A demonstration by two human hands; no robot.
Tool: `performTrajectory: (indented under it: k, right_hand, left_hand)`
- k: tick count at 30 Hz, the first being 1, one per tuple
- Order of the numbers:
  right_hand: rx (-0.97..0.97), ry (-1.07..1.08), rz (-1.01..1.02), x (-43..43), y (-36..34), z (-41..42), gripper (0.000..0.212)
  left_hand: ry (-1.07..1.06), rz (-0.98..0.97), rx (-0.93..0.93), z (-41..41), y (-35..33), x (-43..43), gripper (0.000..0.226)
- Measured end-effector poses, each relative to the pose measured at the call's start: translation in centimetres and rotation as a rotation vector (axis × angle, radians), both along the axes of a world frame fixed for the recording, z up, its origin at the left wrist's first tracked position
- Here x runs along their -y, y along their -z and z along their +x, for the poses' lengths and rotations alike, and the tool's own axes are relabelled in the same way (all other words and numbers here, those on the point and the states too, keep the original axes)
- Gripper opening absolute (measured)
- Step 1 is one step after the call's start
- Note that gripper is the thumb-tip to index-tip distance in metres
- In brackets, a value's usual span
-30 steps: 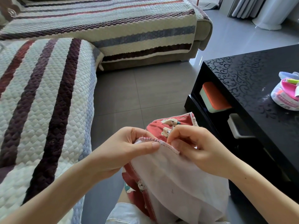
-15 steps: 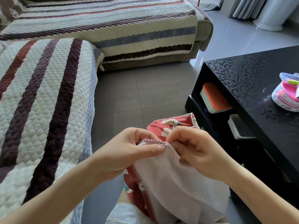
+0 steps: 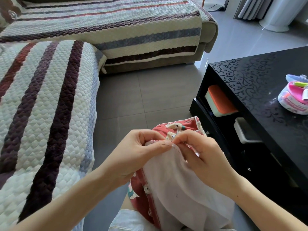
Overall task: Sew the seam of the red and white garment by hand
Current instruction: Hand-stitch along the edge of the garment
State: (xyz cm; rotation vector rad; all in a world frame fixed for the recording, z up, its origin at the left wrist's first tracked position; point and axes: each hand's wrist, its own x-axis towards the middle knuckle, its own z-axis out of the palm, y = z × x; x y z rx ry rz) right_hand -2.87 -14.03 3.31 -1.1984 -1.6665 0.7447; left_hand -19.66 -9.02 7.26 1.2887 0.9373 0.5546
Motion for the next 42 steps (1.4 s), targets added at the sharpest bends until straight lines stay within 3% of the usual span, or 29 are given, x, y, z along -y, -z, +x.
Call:
performTrajectory:
  k: [5,8,11,17,22,26,29,32,37,42]
  right_hand:
    - [-0.070,0.008,-0.027,0.6,-0.1,-0.4,0.020]
    - [-0.081,0.034,0.012,0.8,-0.2,-0.8,0.013]
    - [-0.209,0.150,-0.051,0.8,-0.4,-1.2,0.015]
    - [-0.395,0.196,-0.170,0.4,-1.6,-1.9,0.014]
    - [-0.271,0.238,-0.083,0.1,-1.2,-1.8,0.010]
    - [0.177,0.354,0.337,-0.1,-0.5,-1.2,0.007]
    - [0.201,0.271,0.483,-0.2,-0.2,-0.6,0.011]
    - [-0.021,0.149,0.459,0.4,-0.8,-0.1,0.008]
    - [-0.535,-0.006,0.121,0.6,-3.4,1.6,0.016]
    - [-0.860,-0.091,-0.097,-0.5,-4.3,4.6,0.017]
  left_hand:
    - [-0.170,0.026,0.018,0.4,0.9,0.2,0.010]
    - [-0.200,0.001,0.068,0.8,1.0,0.4,0.010]
    - [-0.220,-0.003,0.092,1.2,1.0,0.4,0.004]
    - [-0.244,0.043,0.130,1.3,0.8,0.6,0.014]
    - [-0.248,0.049,0.105,1.2,0.6,0.7,0.023]
    - [-0.247,-0.155,0.070,1.1,0.5,0.5,0.011]
    - [-0.233,-0.247,0.082,1.4,0.3,0.6,0.012]
    - [-0.285,-0.239,0.054,1.8,0.3,0.4,0.018]
    - [-0.259,-0.238,0.016,1.4,0.9,-0.3,0.031]
    - [-0.079,-0.225,0.057,0.4,0.3,-2.1,0.007]
